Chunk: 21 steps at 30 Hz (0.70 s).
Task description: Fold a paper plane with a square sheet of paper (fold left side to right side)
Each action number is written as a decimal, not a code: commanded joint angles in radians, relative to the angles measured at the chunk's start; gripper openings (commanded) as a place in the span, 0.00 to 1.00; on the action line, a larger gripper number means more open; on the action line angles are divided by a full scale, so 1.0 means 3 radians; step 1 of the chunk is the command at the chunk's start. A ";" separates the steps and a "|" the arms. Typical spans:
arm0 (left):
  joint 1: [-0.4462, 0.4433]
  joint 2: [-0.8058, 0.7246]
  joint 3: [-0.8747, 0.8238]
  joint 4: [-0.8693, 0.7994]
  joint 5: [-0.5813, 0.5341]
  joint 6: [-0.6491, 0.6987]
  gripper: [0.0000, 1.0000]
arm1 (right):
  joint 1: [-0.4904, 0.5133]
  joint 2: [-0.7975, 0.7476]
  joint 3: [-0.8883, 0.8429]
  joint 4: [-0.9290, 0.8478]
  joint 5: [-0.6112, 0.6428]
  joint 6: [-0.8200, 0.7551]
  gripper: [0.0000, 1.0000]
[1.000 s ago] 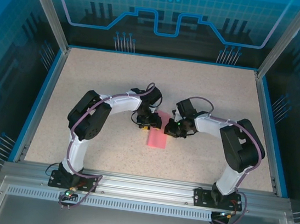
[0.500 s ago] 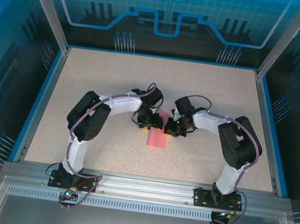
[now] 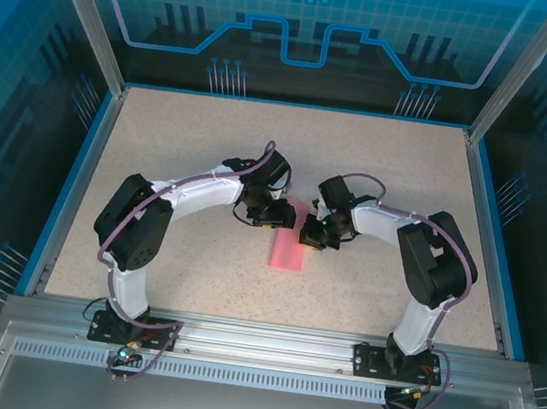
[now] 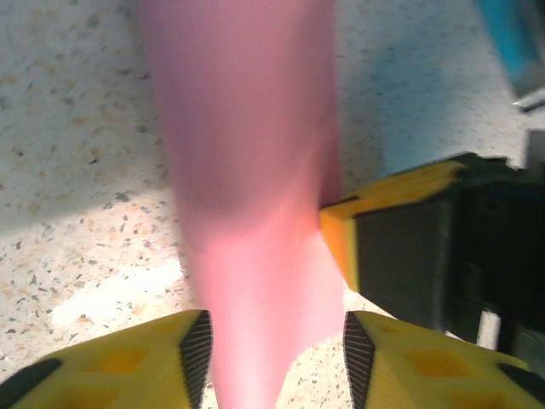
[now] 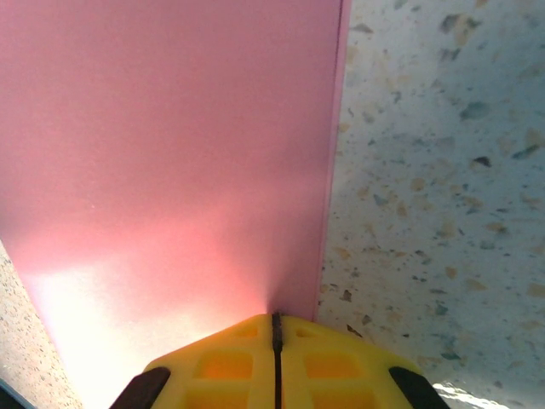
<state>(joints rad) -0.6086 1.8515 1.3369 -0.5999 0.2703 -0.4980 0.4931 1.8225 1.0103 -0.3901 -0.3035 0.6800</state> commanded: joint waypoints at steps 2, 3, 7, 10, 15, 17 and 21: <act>0.0003 0.0016 -0.0081 0.0178 0.0415 0.0006 0.34 | 0.0042 0.0217 -0.0070 -0.0236 0.0250 -0.0042 0.07; -0.0007 0.0059 -0.0081 0.0222 0.0483 -0.0006 0.32 | 0.0041 0.0218 -0.0070 -0.0234 0.0249 -0.0042 0.07; -0.0032 0.0238 -0.0085 0.0376 0.0652 -0.0048 0.26 | 0.0043 0.0215 -0.0073 -0.0248 0.0252 -0.0049 0.07; -0.0032 0.0368 -0.0079 0.0331 0.0540 -0.0005 0.25 | 0.0043 0.0210 -0.0065 -0.0265 0.0261 -0.0053 0.07; 0.0009 0.0490 -0.0145 0.0315 0.0379 0.0021 0.24 | 0.0044 0.0210 -0.0051 -0.0314 0.0282 -0.0078 0.07; 0.0044 0.0501 -0.0216 0.0361 0.0365 0.0018 0.24 | 0.0044 0.0219 -0.0035 -0.0346 0.0282 -0.0097 0.07; 0.0098 0.0518 -0.0317 0.0393 0.0320 0.0047 0.24 | 0.0043 0.0235 -0.0014 -0.0400 0.0285 -0.0124 0.07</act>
<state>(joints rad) -0.5964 1.9892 1.2682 -0.4843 0.3893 -0.4973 0.4931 1.8305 1.0275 -0.4152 -0.3027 0.6617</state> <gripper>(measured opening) 0.236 0.074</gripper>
